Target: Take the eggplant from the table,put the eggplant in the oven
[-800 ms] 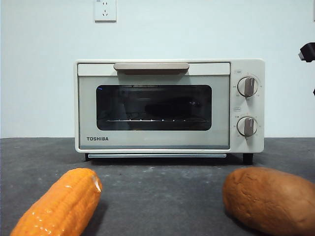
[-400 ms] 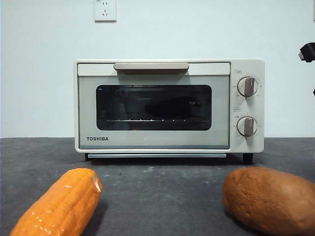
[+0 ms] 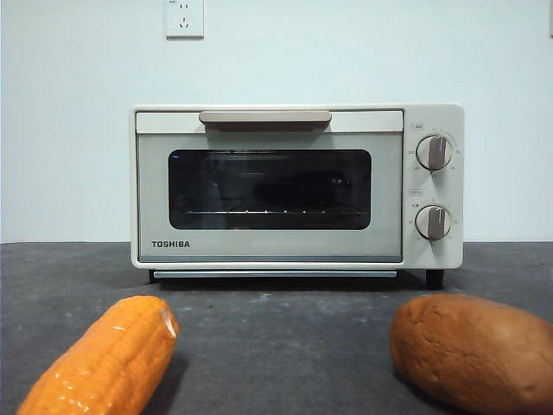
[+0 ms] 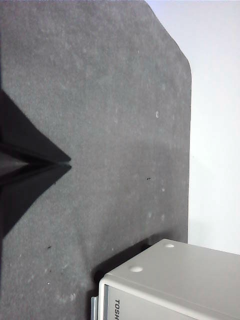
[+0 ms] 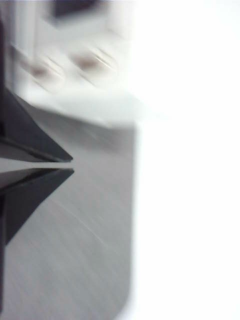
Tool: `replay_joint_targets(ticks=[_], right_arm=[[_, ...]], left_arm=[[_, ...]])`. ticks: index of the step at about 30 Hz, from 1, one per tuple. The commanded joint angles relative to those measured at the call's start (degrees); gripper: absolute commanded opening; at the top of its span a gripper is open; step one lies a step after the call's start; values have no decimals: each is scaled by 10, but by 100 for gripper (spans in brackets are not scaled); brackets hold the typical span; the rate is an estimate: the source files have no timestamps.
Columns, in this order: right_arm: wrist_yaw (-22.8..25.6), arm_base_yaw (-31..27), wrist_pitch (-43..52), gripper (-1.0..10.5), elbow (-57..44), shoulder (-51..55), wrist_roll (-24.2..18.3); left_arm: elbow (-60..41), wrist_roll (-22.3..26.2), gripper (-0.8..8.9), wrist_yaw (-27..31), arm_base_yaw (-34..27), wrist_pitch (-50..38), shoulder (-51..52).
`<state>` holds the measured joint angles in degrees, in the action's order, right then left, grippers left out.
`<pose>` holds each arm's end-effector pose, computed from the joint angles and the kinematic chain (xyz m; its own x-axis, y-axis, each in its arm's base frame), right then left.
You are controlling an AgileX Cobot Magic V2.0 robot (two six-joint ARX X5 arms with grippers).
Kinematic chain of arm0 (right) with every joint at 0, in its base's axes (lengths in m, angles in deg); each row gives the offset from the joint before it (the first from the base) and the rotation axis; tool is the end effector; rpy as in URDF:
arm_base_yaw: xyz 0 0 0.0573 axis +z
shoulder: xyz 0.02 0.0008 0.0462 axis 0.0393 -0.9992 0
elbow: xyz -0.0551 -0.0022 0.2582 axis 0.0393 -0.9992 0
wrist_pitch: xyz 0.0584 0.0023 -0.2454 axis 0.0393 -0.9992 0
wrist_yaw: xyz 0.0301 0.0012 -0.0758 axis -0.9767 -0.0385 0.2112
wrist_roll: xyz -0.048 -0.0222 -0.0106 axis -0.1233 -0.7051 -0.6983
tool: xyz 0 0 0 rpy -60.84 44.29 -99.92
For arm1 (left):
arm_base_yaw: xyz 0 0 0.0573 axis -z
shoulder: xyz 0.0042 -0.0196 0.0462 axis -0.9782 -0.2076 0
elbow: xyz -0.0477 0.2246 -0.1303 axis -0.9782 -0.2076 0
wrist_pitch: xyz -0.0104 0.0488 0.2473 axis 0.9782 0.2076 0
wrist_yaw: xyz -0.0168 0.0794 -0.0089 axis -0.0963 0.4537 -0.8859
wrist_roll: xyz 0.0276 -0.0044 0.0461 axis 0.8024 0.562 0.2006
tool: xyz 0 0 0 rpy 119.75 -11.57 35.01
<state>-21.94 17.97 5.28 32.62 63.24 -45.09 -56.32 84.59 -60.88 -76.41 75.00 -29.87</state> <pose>0.0951 0.0232 0.2519 0.9991 -0.0392 -0.0170 0.0394 0.9991 0.0145 0.0950 -0.0009 0.1563 0.9876 0.0331 -0.1531 -0.0346 0.9994 -0.0067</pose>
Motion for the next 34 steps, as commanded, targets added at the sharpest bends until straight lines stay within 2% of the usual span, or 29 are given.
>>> replay_joint_targets(ticks=[1,4,8,11,14,23,26,34], right_arm=[[-14,-55,-3,7,3,48,-20],[-57,-111,-10,7,-5,73,-22],[-143,-168,-10,7,-42,90,-23],[-204,-193,-8,6,-78,91,-22],[-240,-204,-8,7,-119,93,-16],[-238,-204,-10,7,-196,120,-17],[-238,-204,-28,7,-196,147,-17],[-238,-204,6,7,-196,145,-17]], left_arm=[[-16,4,6,1,-1,2,1],[-16,4,6,1,-1,2,1],[-16,4,6,1,-1,2,1],[-16,4,6,1,-1,2,1],[-16,4,6,1,-1,2,1],[-16,4,6,1,-1,2,1],[-16,4,6,1,-1,2,1],[-16,4,6,1,-1,2,1]])
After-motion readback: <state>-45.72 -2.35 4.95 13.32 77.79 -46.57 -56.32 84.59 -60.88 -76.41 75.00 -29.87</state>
